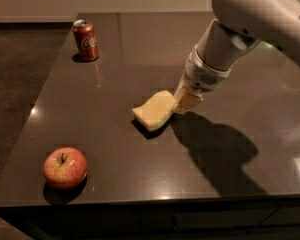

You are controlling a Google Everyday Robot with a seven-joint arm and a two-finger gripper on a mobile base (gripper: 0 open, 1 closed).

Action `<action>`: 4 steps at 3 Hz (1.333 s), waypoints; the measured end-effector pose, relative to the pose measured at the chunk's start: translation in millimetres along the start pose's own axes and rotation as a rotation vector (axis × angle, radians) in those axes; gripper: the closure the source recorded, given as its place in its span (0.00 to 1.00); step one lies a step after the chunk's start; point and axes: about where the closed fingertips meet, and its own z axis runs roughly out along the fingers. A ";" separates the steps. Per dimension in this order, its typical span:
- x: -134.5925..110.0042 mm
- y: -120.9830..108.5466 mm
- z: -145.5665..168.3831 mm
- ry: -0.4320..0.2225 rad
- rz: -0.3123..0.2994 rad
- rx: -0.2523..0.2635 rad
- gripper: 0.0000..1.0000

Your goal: Move sponge near apple

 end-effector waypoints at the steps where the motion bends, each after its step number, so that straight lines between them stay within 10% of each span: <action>1: -6.6 19.4 -12.6 -0.022 -0.039 -0.003 1.00; 4: -28.6 89.5 4.9 -0.035 -0.170 -0.086 1.00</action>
Offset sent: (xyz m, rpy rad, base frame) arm -0.0753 0.0274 0.0164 0.0386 0.0019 0.1538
